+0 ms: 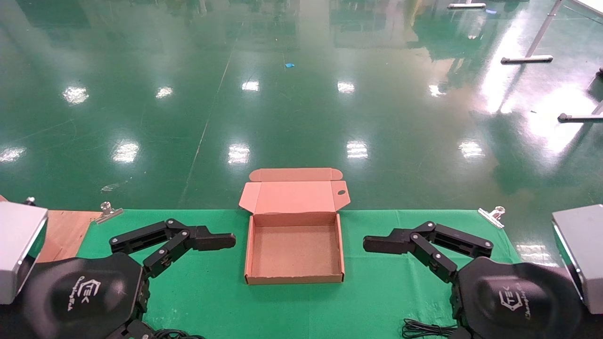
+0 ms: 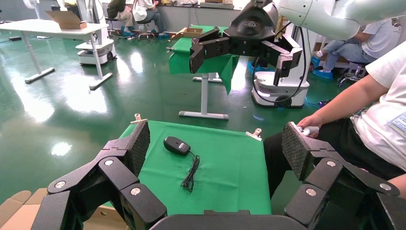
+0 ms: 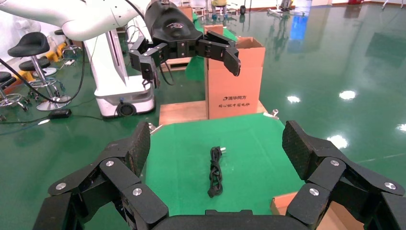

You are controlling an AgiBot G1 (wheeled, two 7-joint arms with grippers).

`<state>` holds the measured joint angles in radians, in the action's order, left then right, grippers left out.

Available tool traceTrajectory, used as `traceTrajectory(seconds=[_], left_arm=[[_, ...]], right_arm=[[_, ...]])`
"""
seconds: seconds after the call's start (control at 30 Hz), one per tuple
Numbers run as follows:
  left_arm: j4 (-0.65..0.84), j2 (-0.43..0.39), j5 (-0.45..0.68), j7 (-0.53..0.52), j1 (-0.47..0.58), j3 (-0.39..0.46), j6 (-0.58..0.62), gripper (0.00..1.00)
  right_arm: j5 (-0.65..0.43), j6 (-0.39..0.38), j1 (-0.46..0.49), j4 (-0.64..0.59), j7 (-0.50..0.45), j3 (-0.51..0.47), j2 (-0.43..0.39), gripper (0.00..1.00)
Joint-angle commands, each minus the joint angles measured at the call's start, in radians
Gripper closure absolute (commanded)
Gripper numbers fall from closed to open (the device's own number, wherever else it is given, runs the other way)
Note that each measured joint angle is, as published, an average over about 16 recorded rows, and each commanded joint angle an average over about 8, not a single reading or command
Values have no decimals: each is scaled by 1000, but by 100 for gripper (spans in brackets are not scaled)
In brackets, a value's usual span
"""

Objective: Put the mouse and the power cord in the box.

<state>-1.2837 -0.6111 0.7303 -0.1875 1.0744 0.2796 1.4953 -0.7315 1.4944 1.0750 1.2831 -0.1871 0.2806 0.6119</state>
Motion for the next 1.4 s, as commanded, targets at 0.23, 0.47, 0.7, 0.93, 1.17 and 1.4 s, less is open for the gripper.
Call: traceTrajectory(seconds=[0.23, 0.47, 0.7, 0.93, 1.17, 1.4], left_arm=[[0, 0, 0, 0, 0, 0, 0, 0], [0, 0, 0, 0, 0, 0, 0, 0], [0, 0, 0, 0, 0, 0, 0, 0], [0, 0, 0, 0, 0, 0, 0, 0], [2, -1, 0, 0, 0, 1, -1, 0], [38, -16, 13, 20, -27, 19, 20, 0]], right_arm=[[0, 0, 0, 0, 0, 0, 0, 0], [0, 0, 0, 0, 0, 0, 0, 0], [0, 0, 0, 0, 0, 0, 0, 0], [0, 0, 0, 0, 0, 0, 0, 0], [0, 0, 0, 0, 0, 0, 0, 0], [-105, 17, 15, -6, 56, 22, -28, 0]])
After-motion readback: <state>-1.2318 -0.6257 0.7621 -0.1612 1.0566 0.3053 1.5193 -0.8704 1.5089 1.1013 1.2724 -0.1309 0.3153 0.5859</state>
